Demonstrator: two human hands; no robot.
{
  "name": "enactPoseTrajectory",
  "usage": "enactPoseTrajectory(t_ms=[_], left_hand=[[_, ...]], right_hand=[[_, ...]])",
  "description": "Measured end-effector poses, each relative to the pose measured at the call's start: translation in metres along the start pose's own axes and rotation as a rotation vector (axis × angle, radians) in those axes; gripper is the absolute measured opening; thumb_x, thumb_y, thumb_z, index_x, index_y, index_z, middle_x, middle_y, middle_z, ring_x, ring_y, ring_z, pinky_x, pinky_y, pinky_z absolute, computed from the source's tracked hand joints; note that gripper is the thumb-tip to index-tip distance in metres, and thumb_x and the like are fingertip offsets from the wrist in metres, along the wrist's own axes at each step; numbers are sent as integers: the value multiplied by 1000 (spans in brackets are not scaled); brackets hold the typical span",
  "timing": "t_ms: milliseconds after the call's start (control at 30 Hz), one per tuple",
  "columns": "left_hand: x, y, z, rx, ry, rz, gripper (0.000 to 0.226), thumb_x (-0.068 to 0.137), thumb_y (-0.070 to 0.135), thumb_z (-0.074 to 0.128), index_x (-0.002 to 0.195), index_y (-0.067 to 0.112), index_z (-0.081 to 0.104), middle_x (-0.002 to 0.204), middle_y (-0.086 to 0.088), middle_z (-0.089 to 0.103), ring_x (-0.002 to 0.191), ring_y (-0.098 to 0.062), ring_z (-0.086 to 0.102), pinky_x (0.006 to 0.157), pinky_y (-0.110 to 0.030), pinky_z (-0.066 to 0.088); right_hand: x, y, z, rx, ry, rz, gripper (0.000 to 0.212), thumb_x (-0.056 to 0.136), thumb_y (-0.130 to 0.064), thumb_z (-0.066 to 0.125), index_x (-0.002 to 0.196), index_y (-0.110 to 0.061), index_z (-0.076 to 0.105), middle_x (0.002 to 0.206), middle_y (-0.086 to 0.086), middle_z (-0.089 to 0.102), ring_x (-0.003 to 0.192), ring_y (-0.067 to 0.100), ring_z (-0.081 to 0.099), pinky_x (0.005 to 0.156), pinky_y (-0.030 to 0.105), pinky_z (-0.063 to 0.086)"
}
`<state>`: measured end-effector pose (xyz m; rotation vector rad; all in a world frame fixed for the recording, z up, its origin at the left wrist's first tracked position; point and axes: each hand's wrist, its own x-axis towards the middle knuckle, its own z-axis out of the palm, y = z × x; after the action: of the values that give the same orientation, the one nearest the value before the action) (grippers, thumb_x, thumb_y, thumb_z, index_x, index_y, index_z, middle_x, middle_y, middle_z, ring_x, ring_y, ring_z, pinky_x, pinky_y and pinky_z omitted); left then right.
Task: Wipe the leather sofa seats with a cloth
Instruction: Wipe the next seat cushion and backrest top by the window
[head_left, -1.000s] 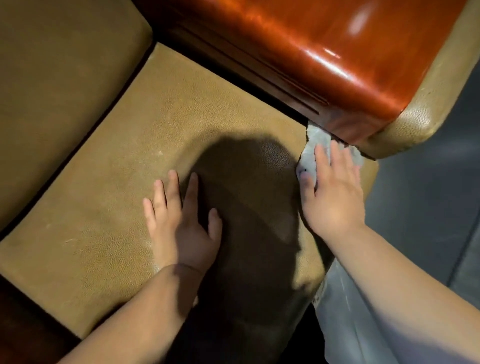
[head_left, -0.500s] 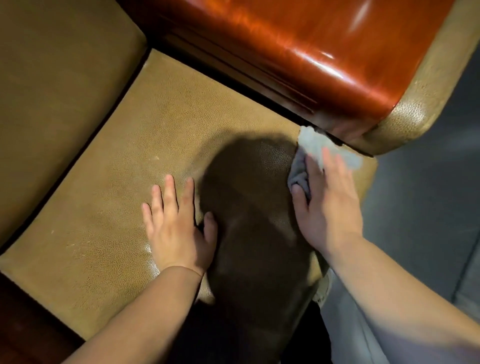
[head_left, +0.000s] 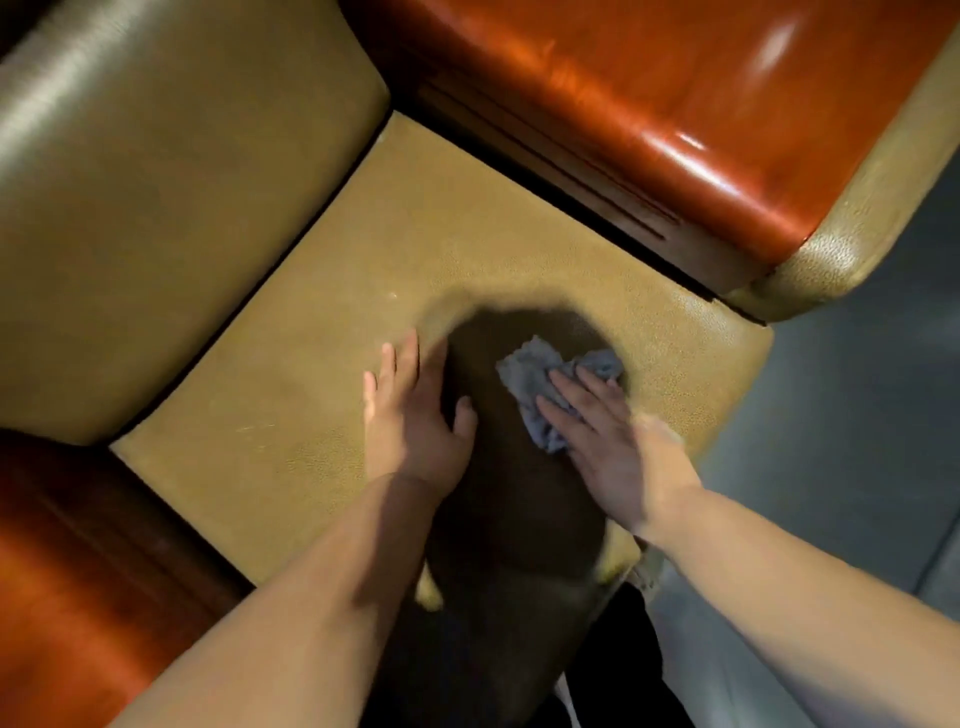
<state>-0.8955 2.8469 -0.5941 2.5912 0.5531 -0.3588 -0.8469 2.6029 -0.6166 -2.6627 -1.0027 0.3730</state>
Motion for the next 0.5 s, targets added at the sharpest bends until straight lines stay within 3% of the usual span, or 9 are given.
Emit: enactPoseTrajectory(t_ms=[67,100,167,267,367,500], left_hand=[[-17,-4,-23,-83,-181,-38,71,98,33,58,164,27,32,176,-5,12,162,-28,6,131,-39,0],[-29,-5,-39,-89,-275,-83,68,100,28,62,163,24,36,175,-8,16,162,-27,12,130,-34,6],[-56,-8,-80,-88,-420,-227,52,102,30,61,152,17,52,165,-13,40,151,-29,39,121,-30,28],[-98,-10,-150,-79,-477,-377,38,106,38,53,134,16,66,136,-12,66,125,-30,61,104,-34,46],[-139,-12,-217,-53,-439,-389,40,106,42,51,138,21,62,134,-8,67,123,-27,63,104,-35,49],[-178,-7,-284,-14,-440,-368,48,107,45,47,147,21,56,141,-8,65,130,-27,60,110,-36,48]], right_hand=[[1,14,-40,61,-125,250,47,103,-14,52,150,-17,52,154,13,49,143,37,43,114,49,42],[1,12,-65,104,-161,382,35,106,-17,48,138,-14,59,143,17,56,130,40,53,104,45,47],[0,-8,-110,117,-276,546,25,109,-28,39,115,-14,59,114,19,64,97,40,59,78,41,47],[-4,-65,-166,182,-429,515,34,109,-43,29,115,-26,58,96,5,65,85,32,63,68,38,49],[-7,-128,-209,294,-483,472,29,109,-38,31,108,-30,59,86,-4,64,75,19,65,64,30,47],[-15,-206,-262,341,-512,395,37,101,-47,29,94,-30,62,87,-3,68,85,23,70,70,32,50]])
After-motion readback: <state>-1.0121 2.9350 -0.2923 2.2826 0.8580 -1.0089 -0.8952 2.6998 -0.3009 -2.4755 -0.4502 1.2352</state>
